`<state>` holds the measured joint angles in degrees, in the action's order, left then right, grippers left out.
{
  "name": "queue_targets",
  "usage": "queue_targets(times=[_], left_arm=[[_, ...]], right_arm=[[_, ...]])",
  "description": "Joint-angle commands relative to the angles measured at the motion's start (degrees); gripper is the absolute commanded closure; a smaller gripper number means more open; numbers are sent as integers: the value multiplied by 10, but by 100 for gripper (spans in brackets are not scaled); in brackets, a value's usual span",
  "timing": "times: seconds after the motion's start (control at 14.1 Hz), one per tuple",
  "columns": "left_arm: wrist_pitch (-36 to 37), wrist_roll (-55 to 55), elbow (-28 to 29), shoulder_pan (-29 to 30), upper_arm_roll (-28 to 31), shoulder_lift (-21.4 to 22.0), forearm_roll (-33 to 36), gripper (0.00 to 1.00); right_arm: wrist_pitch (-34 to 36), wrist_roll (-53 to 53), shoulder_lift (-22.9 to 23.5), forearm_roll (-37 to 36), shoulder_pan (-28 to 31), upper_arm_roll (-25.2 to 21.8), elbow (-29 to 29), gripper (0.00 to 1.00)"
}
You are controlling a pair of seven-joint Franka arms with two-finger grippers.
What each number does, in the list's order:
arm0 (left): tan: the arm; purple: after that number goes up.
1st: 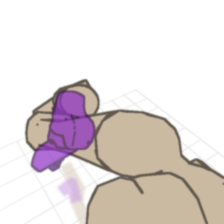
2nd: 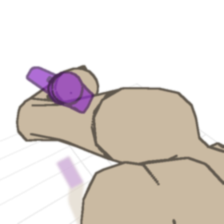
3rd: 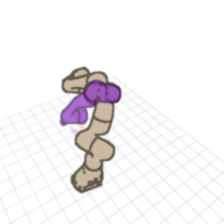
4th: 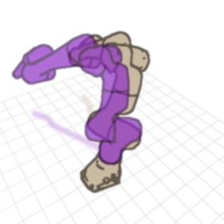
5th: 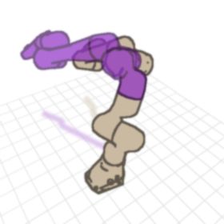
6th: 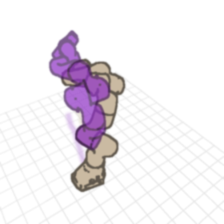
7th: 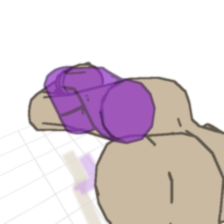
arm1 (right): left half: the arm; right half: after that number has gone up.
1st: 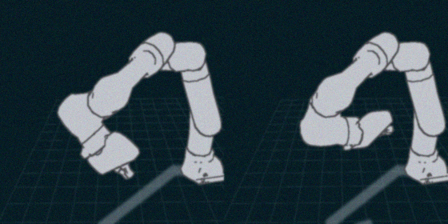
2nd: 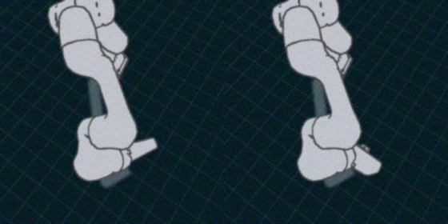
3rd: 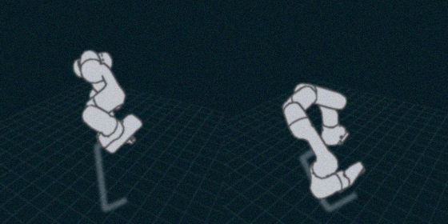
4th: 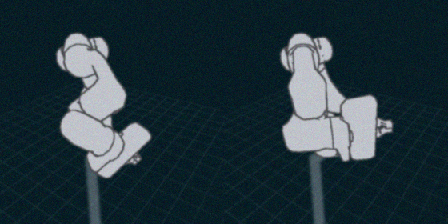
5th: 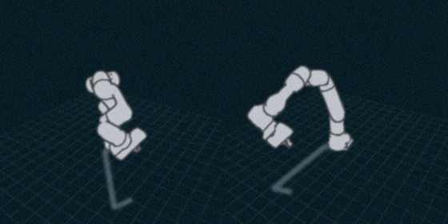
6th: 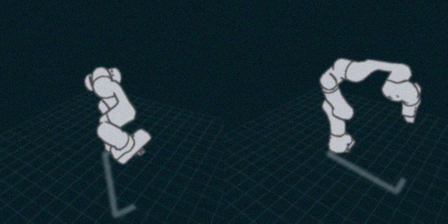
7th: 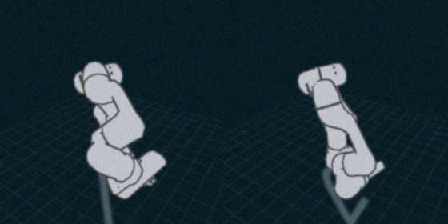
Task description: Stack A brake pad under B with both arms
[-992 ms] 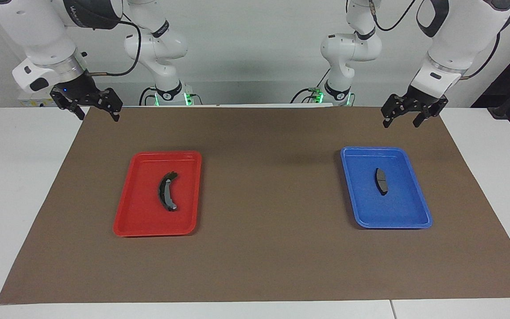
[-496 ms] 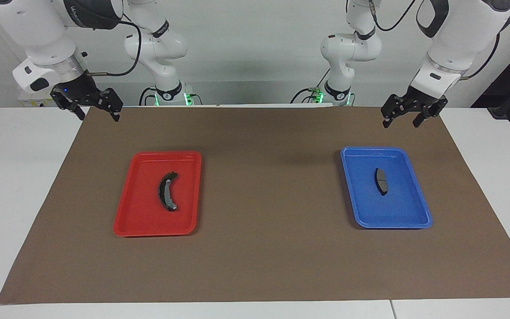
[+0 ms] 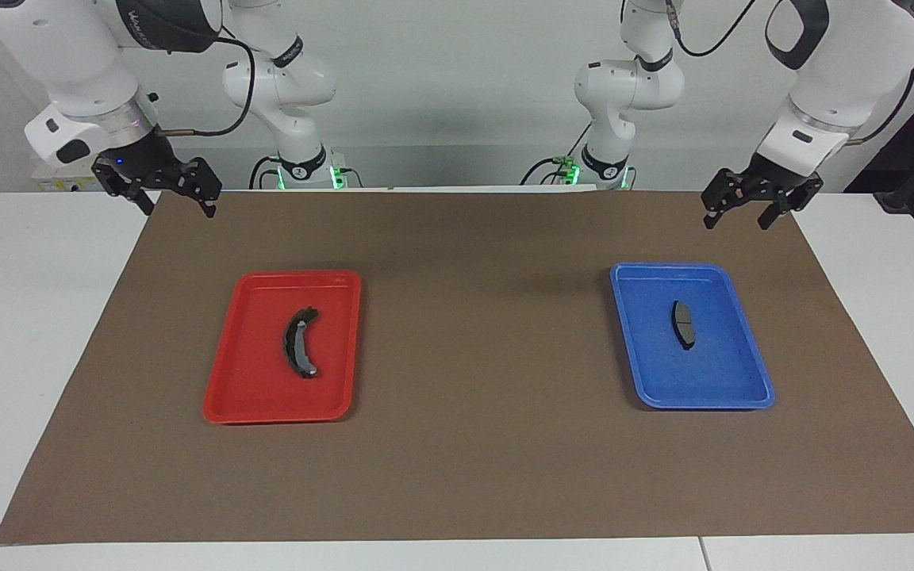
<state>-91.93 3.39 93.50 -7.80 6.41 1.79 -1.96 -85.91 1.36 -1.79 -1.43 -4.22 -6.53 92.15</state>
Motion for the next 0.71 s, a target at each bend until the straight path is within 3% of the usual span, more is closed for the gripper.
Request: queue_targets(times=[0.0,0.28,0.64], left_arm=[[5,47,0,-1,35,-1,0,5],[-59,41,83,-2,32,5,0,6],[-263,48,232,-2,26,2,0,6]], right_arm=[[0,-7,-1,10,2,3,-1,0],[-1,-7,-1,11,2,3,-1,0],[0,-7,-2,12,1,3,-1,0]])
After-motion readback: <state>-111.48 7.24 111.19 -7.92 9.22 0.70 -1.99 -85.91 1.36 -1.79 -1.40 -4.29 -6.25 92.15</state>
